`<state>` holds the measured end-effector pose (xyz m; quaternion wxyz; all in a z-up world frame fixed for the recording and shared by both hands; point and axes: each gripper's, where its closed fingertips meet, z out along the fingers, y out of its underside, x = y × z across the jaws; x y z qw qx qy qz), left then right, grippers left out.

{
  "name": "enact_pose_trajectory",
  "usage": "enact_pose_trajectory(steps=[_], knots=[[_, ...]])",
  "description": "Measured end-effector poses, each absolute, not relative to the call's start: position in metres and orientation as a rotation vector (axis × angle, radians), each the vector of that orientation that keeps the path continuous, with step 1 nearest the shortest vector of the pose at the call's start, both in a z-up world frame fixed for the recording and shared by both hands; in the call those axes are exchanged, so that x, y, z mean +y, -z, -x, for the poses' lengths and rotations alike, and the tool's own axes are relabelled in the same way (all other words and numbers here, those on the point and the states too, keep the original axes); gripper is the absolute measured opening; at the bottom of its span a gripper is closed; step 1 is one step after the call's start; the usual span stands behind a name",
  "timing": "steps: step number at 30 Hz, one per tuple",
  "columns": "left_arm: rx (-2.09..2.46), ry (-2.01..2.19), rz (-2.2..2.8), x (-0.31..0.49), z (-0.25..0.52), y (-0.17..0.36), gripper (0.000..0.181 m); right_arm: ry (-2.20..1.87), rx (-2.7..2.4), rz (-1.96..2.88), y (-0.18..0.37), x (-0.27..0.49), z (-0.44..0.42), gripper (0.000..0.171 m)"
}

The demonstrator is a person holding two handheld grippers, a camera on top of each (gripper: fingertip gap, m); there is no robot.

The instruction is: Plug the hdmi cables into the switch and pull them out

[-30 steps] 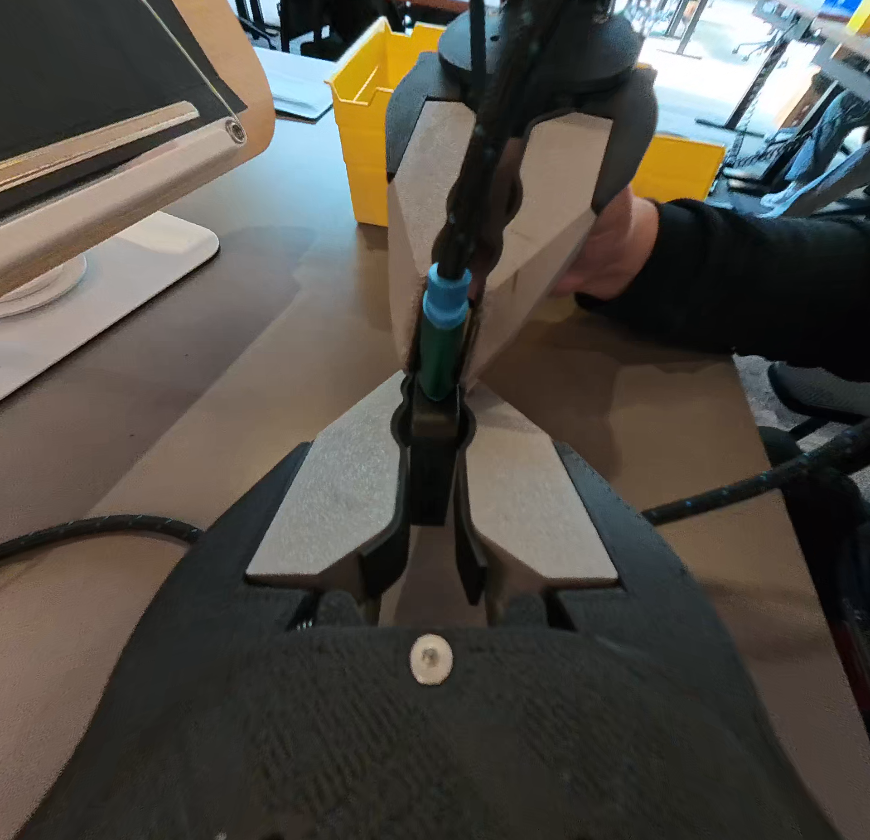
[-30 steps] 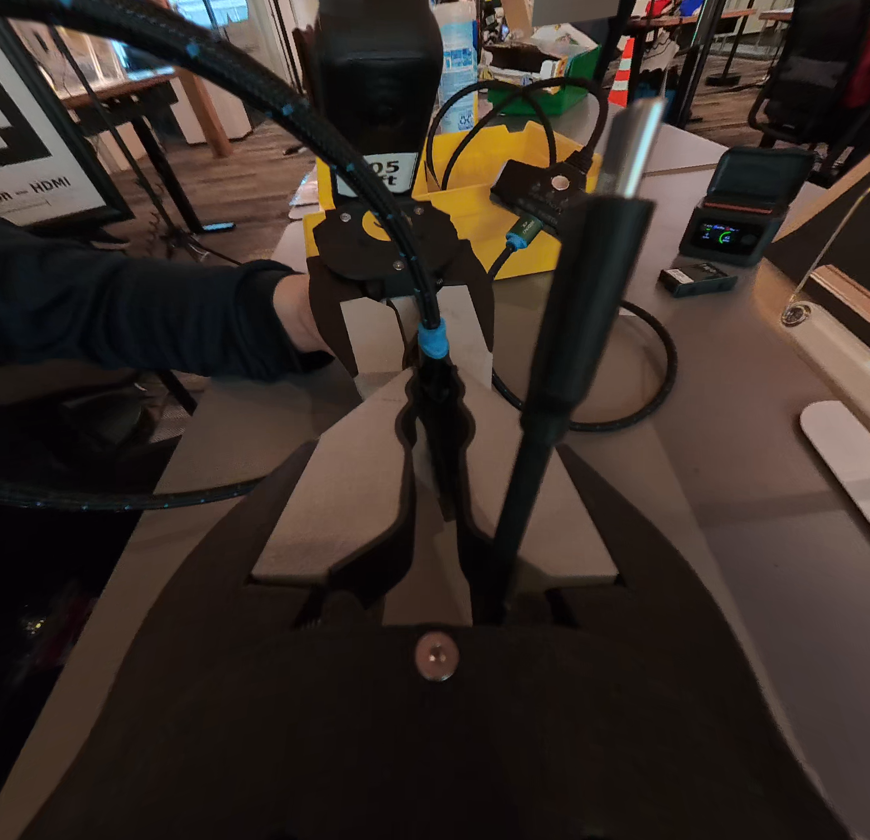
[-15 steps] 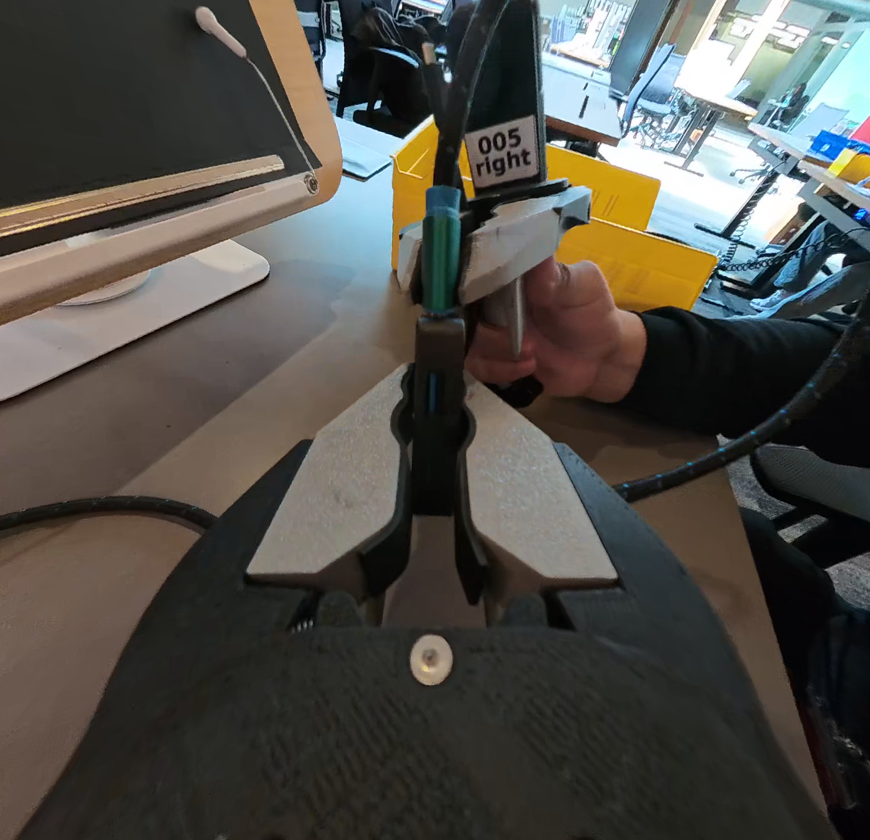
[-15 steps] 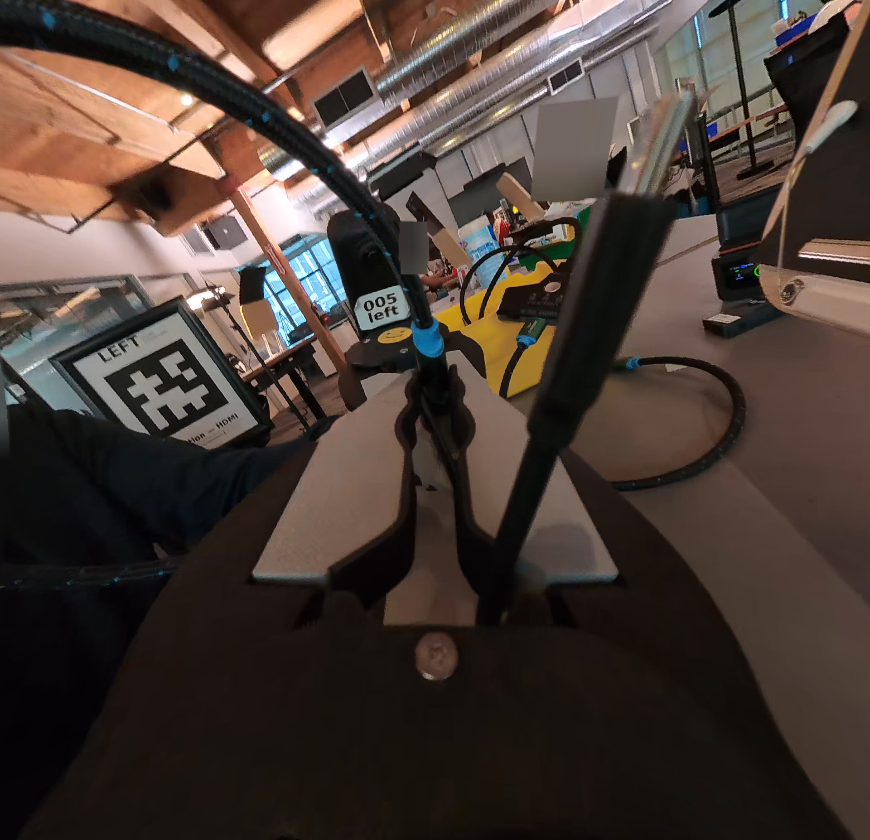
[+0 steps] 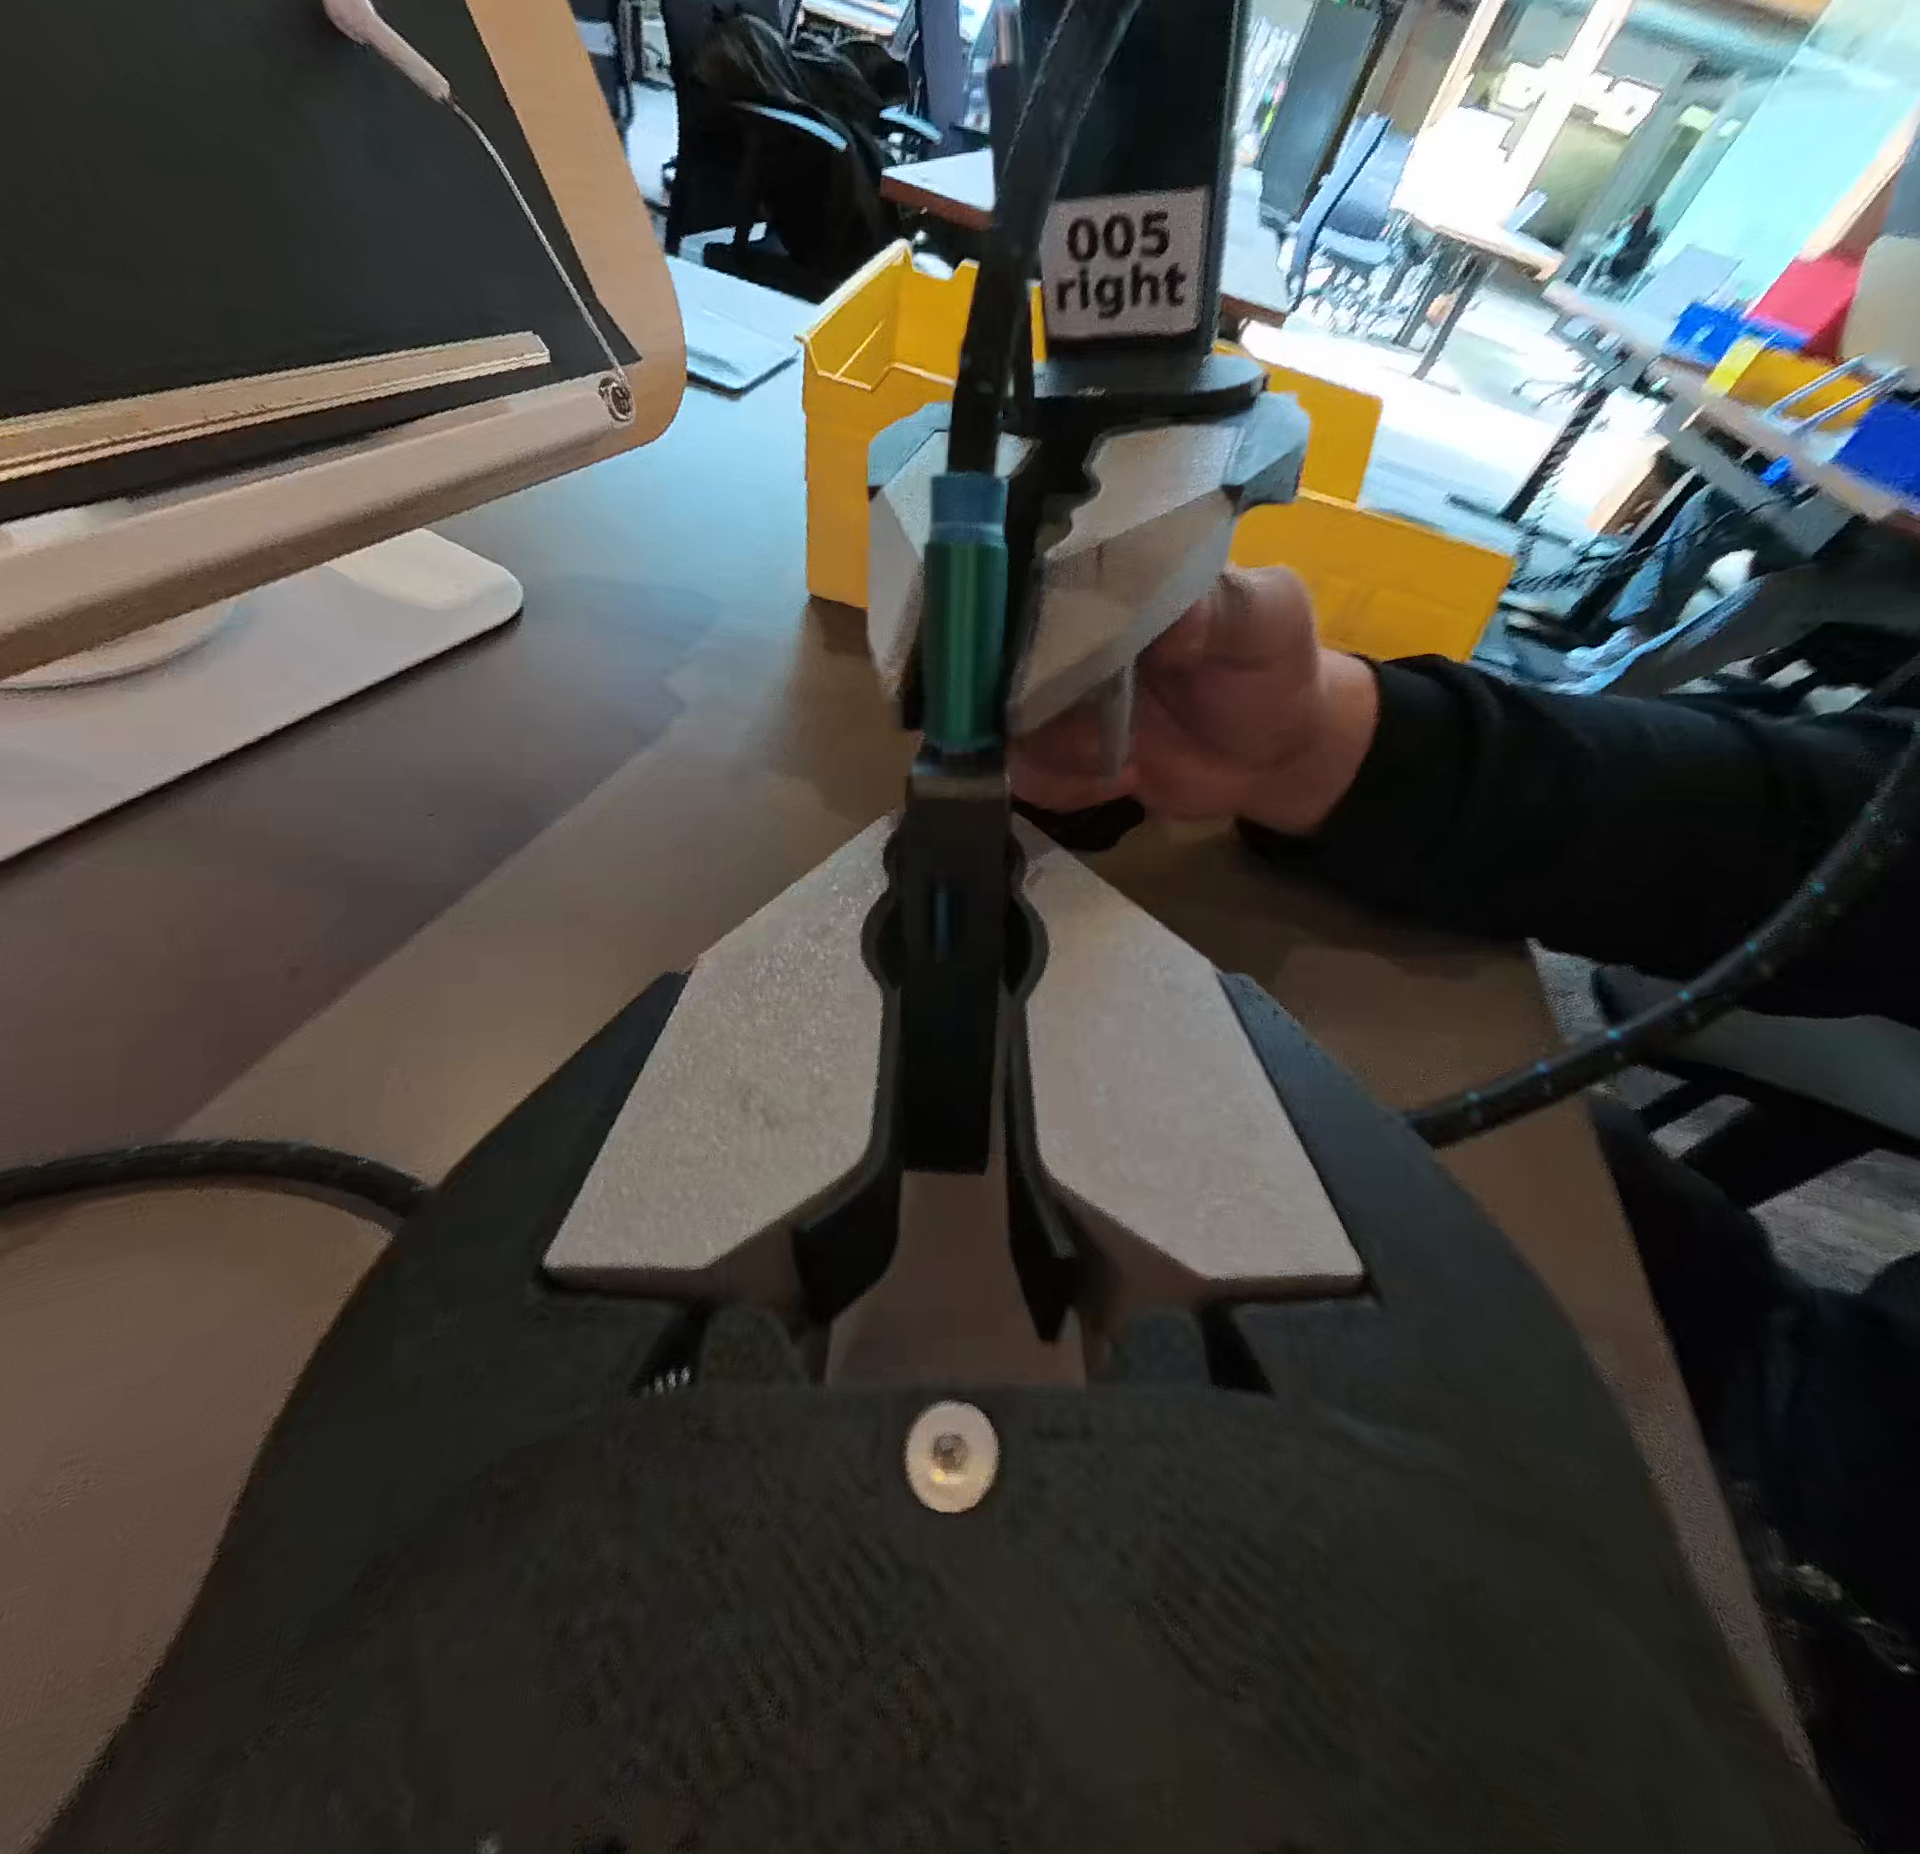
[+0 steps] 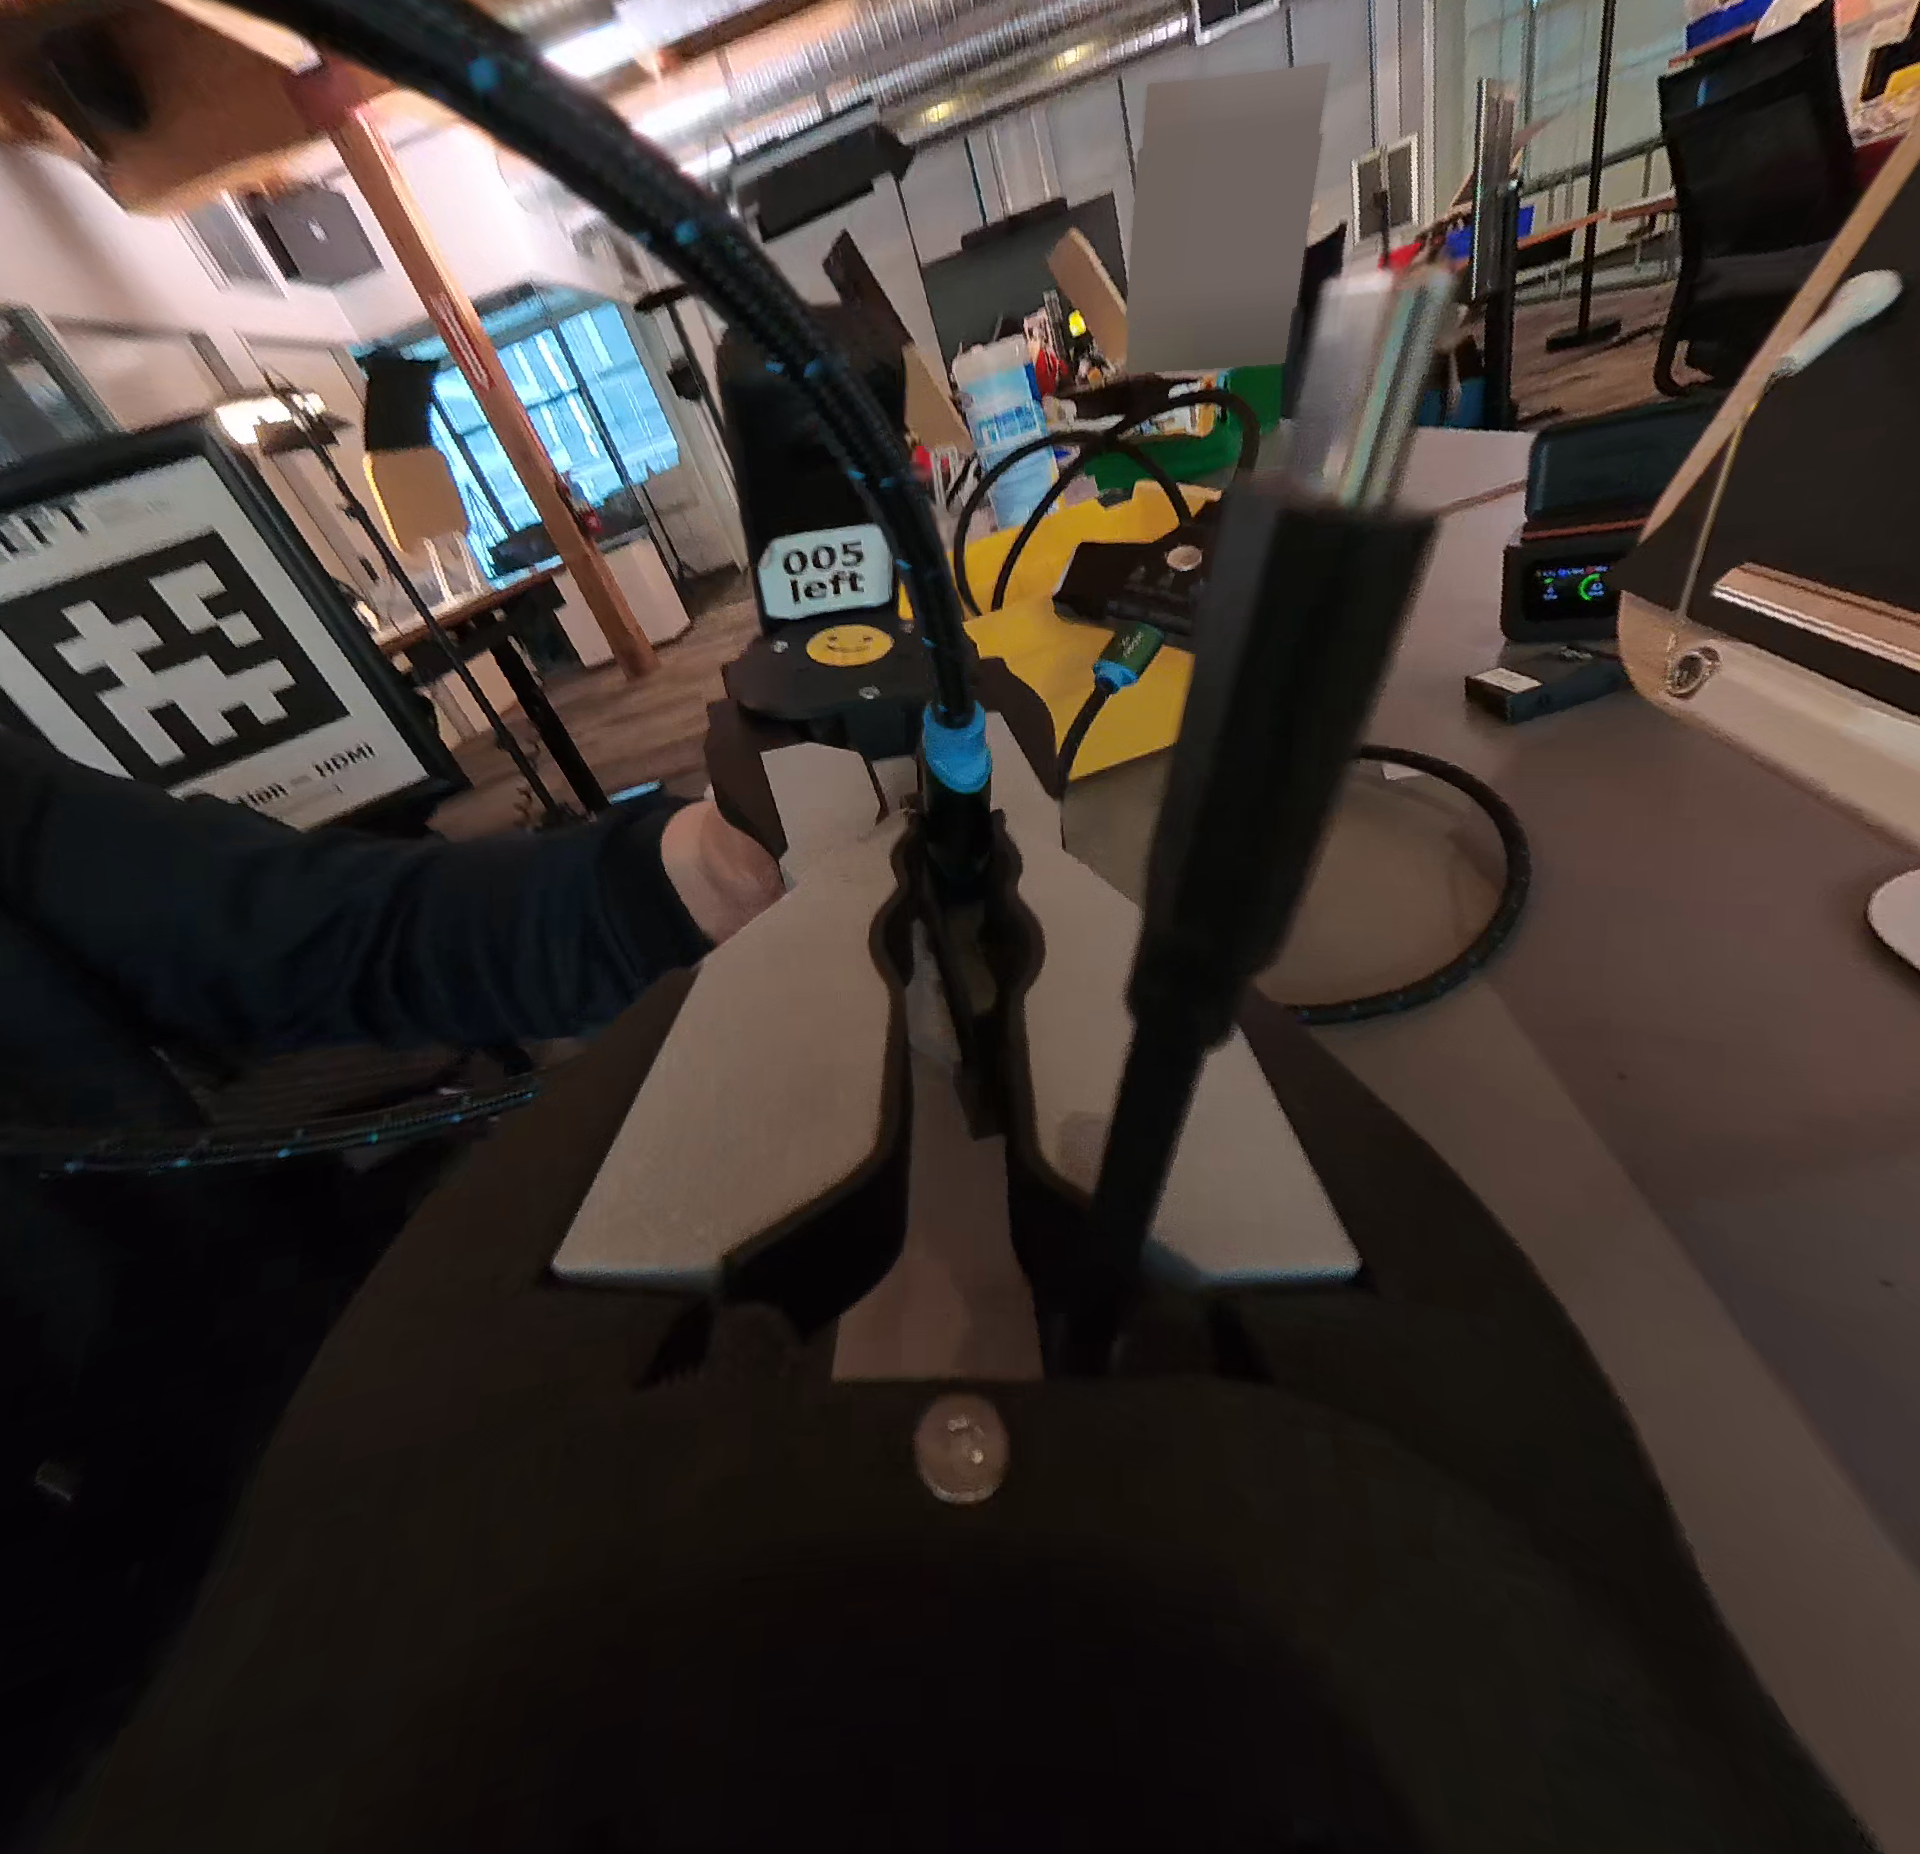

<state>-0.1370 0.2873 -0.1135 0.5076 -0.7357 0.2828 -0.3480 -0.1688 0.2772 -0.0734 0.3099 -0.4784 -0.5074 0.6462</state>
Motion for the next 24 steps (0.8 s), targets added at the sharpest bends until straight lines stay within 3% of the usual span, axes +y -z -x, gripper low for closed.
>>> enact_pose_trajectory(steps=[4,6,9,24], knots=[[0.726,0.721,1.752,0.289,0.137,0.112,0.011,-1.699,-1.362,1.249,0.072,0.274,0.167,0.01],[0.741,0.659,1.786,0.29,0.139,0.116,0.011,-1.678,-1.38,1.245,0.073,0.273,0.168,0.022],[0.769,0.675,1.824,0.288,0.136,0.124,0.011,-1.579,-1.419,1.241,0.079,0.27,0.173,0.012],[0.827,0.638,1.823,0.283,0.13,0.128,0.012,-1.588,-1.521,1.281,0.089,0.254,0.179,0.011]])
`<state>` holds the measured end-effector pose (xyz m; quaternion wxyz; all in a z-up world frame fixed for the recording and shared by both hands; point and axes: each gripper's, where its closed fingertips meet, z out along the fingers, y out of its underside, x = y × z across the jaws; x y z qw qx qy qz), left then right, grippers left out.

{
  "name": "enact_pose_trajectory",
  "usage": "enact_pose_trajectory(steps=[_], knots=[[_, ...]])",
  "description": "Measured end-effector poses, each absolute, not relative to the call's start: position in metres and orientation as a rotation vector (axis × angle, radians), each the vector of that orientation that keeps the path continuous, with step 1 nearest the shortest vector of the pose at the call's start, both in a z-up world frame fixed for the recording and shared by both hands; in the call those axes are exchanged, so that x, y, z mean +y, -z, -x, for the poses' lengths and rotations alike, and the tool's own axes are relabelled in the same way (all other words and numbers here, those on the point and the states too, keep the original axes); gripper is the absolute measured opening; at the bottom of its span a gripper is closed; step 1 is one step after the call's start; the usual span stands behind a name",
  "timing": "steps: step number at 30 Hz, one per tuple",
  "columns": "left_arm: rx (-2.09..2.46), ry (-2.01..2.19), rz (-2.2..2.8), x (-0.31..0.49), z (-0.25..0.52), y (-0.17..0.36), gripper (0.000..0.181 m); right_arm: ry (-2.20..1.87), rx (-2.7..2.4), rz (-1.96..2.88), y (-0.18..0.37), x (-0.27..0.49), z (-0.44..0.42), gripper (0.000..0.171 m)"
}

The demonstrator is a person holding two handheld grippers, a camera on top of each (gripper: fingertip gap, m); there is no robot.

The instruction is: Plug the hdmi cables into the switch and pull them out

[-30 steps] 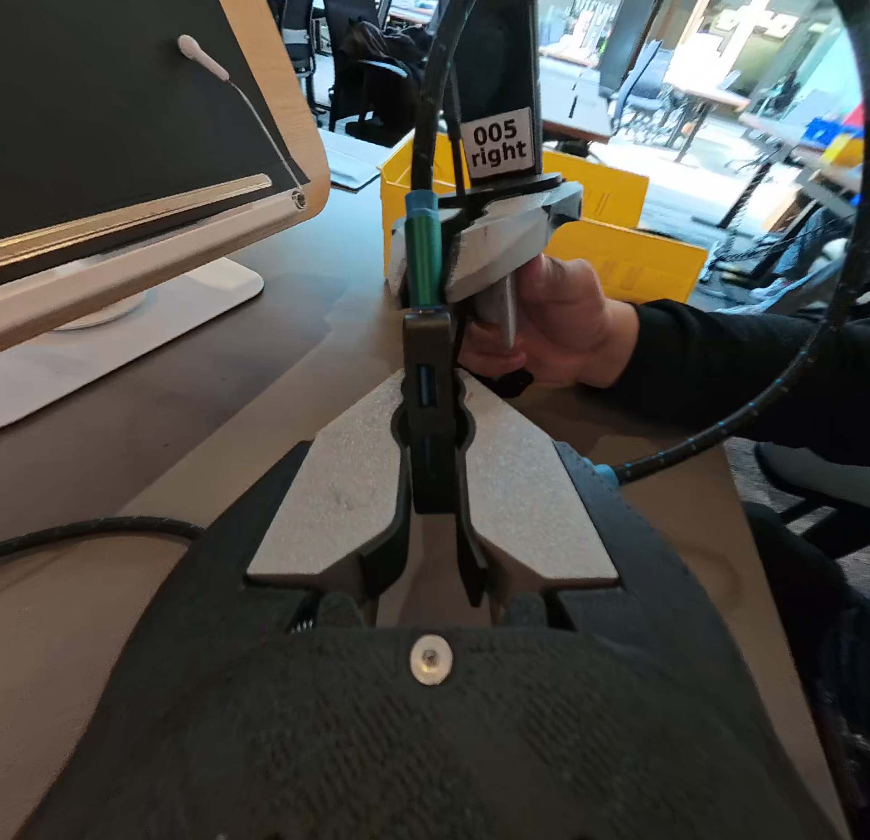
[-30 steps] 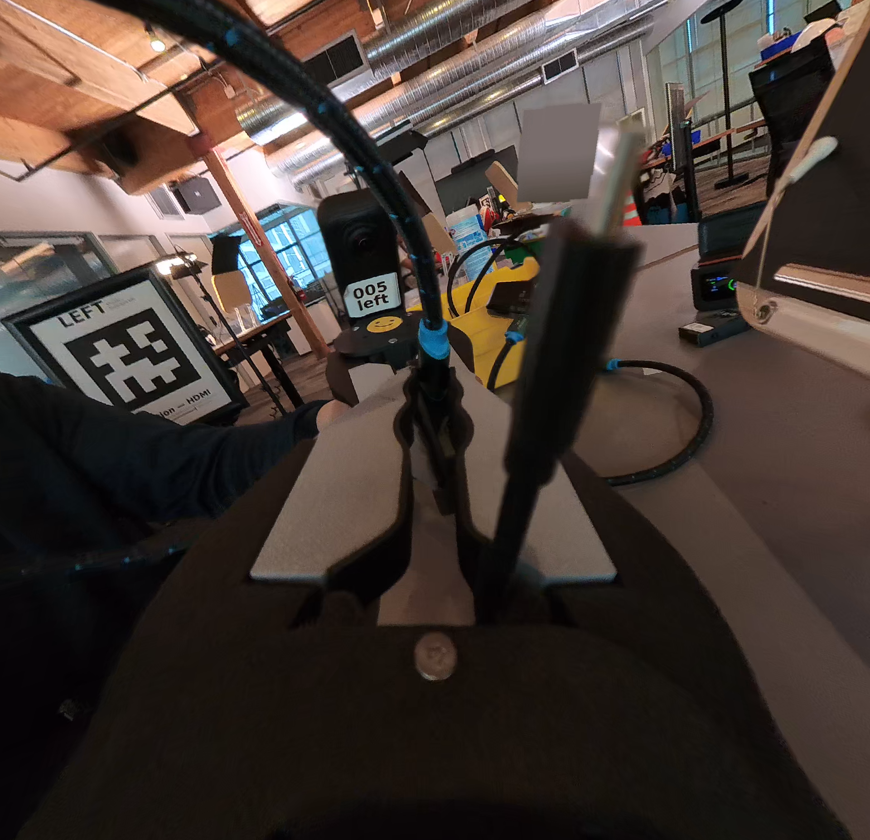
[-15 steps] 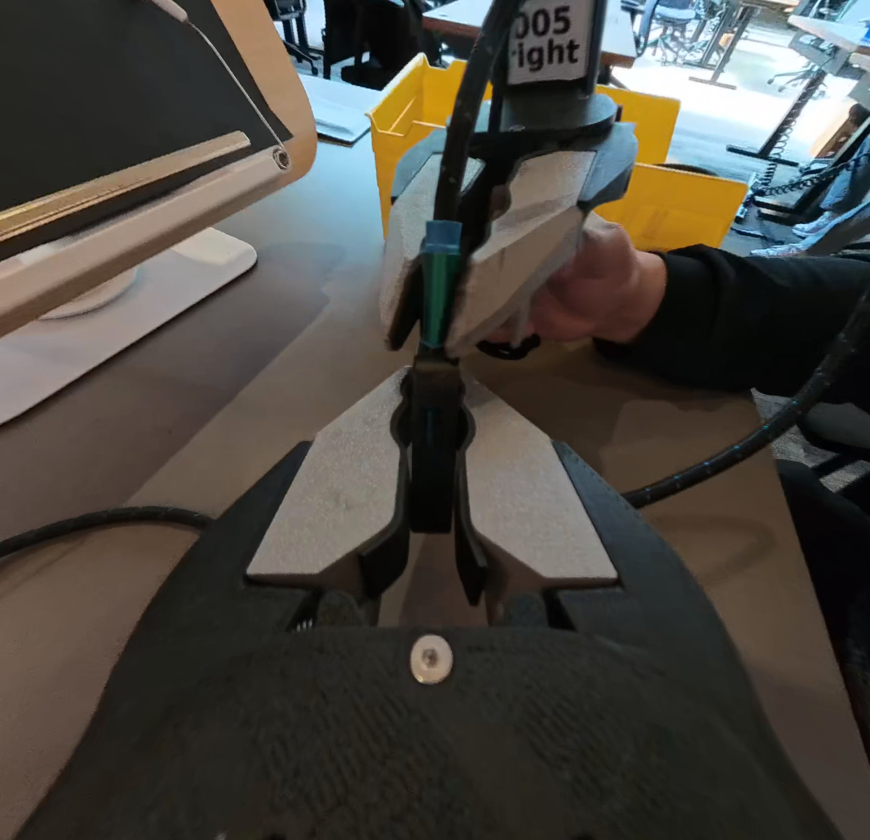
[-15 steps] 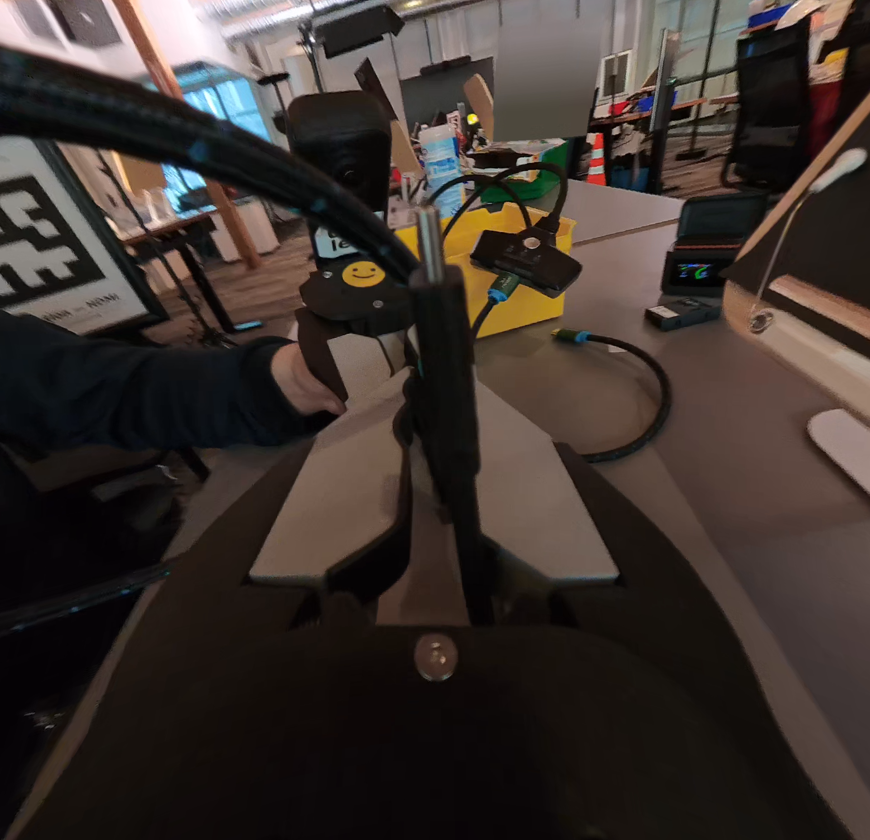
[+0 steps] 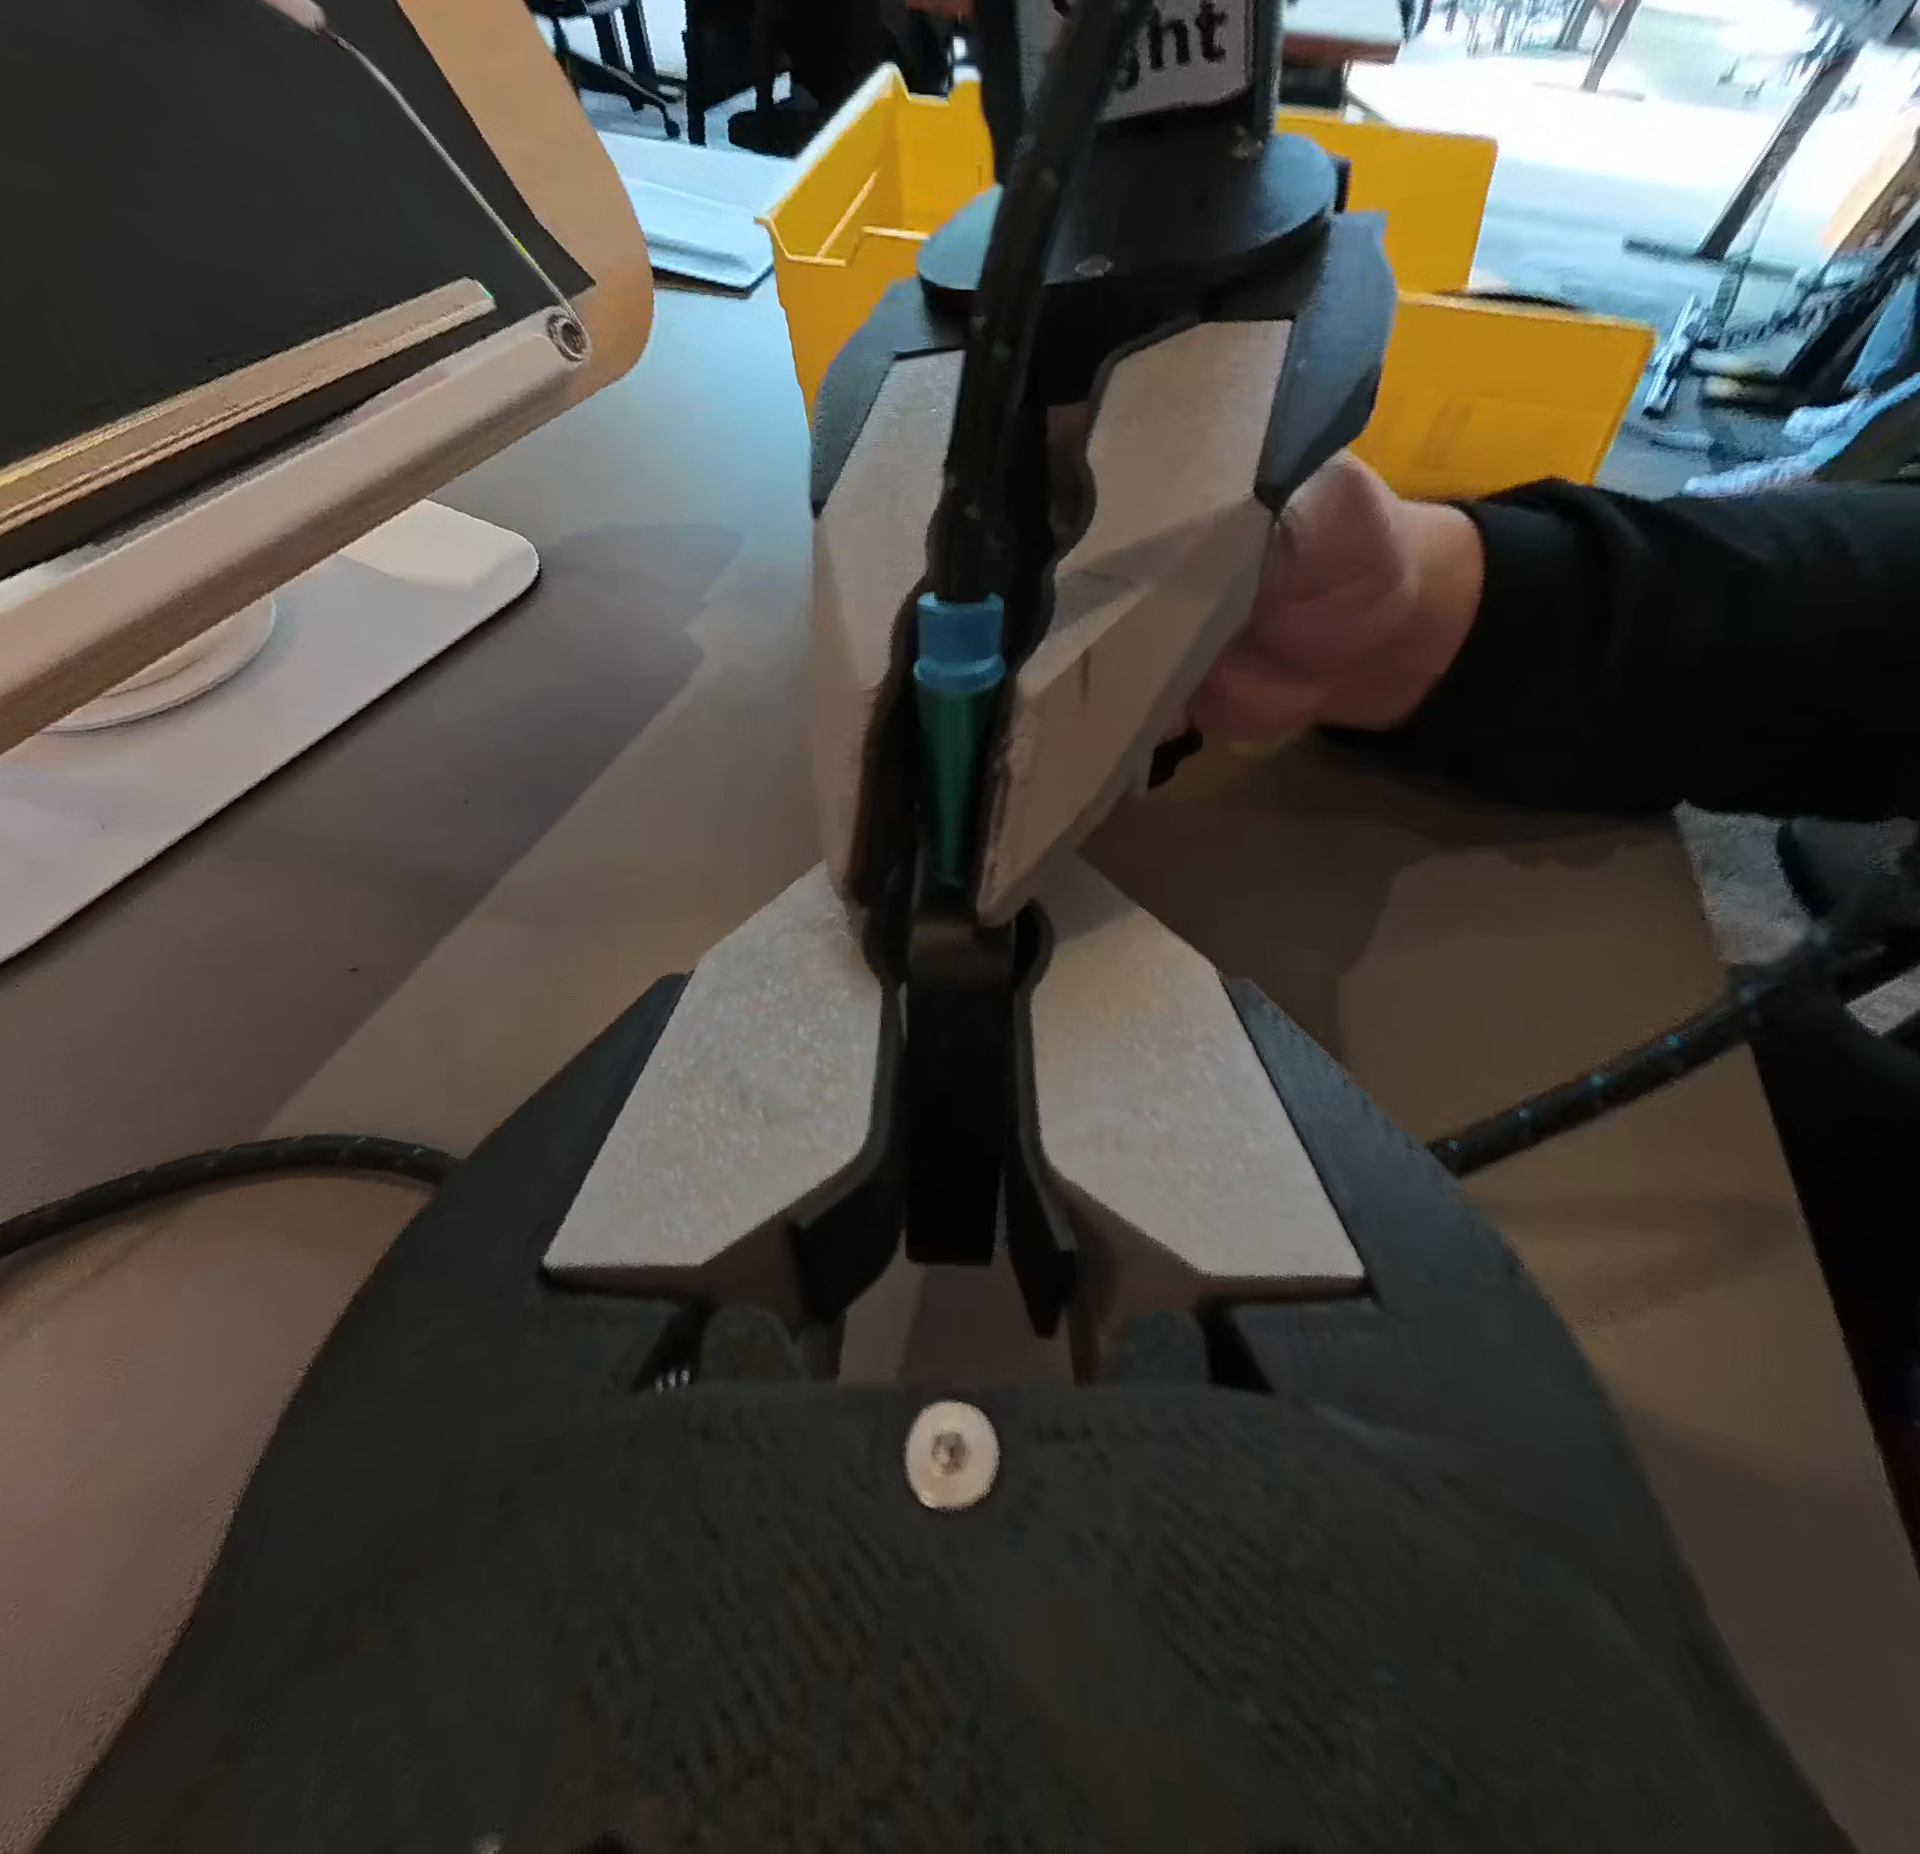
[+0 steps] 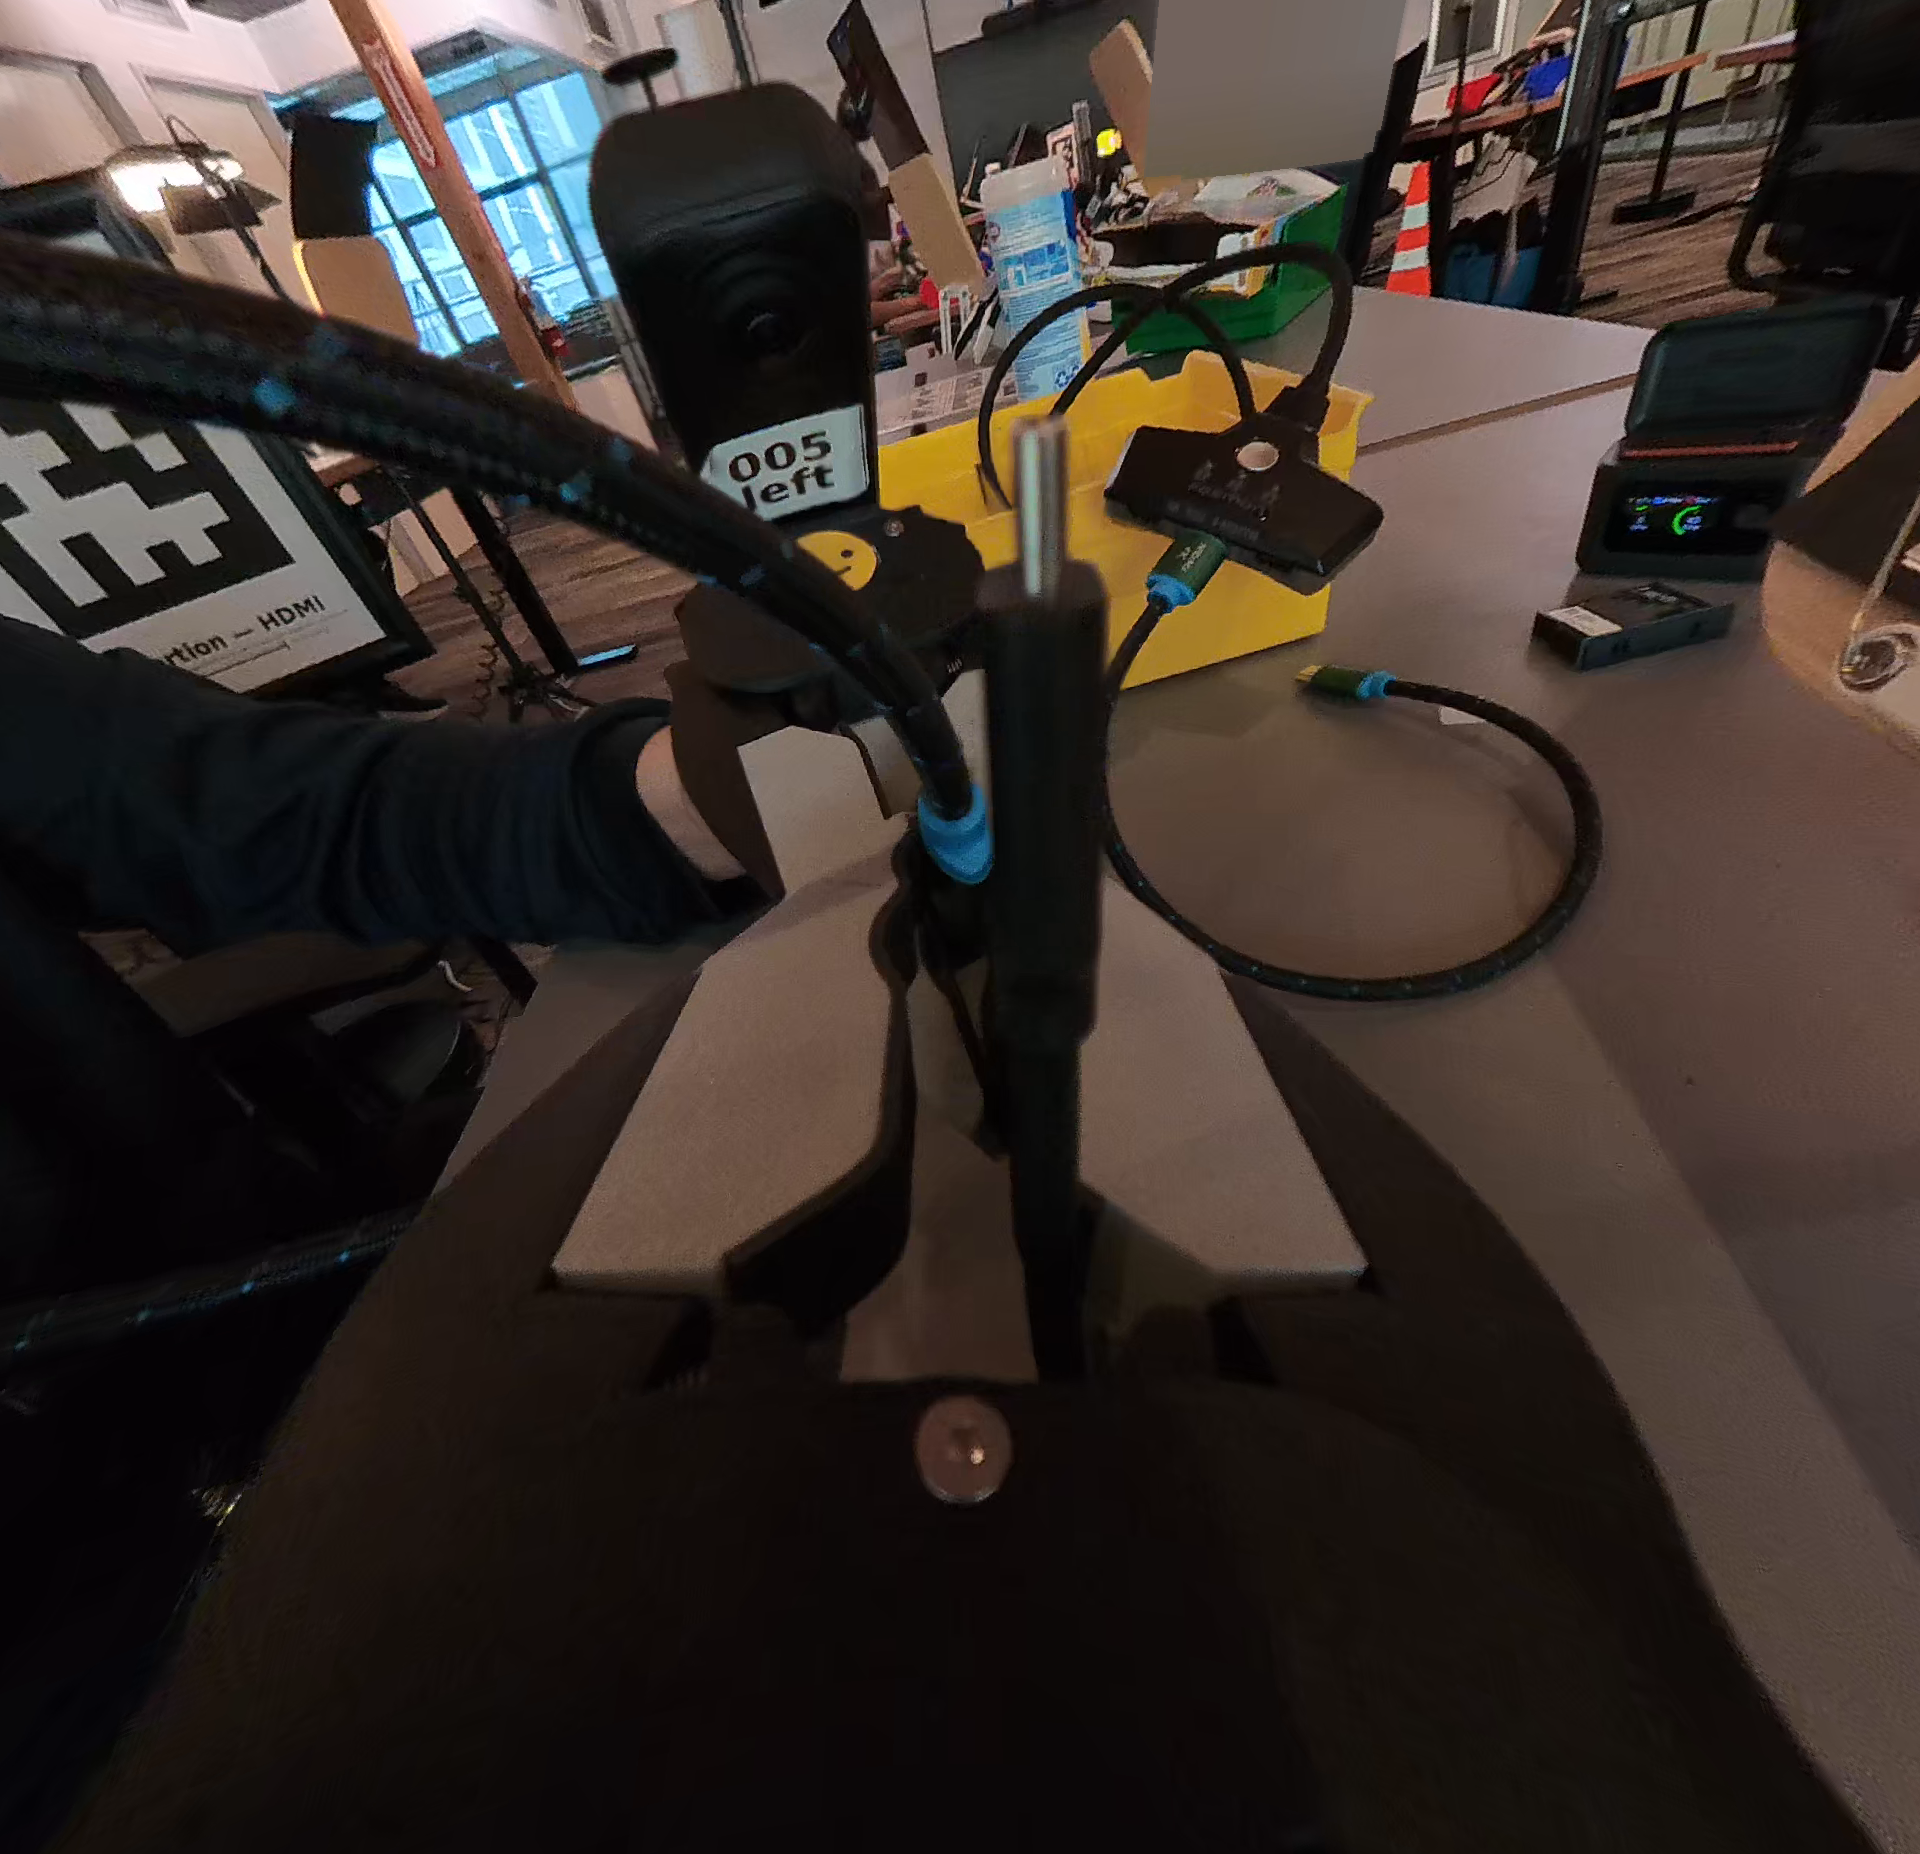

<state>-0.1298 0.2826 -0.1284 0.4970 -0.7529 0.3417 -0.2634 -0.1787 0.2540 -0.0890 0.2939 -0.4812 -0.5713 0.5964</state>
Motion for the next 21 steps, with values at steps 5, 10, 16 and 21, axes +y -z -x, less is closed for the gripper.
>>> enact_pose_trajectory(steps=[5,10,16,21], knots=[[0.811,0.668,1.833,0.285,0.133,0.132,0.012,-1.858,-1.234,1.122,0.045,0.264,0.165,0.011],[0.745,0.718,1.852,0.29,0.131,0.137,0.012,-1.905,-0.831,1.178,0.028,0.334,0.125,0.009],[0.751,0.555,1.816,0.296,0.139,0.128,0.012,-1.713,-1.008,1.205,0.033,0.323,0.13,0.01],[0.668,0.492,1.841,0.307,0.157,0.131,0.012,-1.54,-1.196,1.284,0.059,0.307,0.153,0.009]])
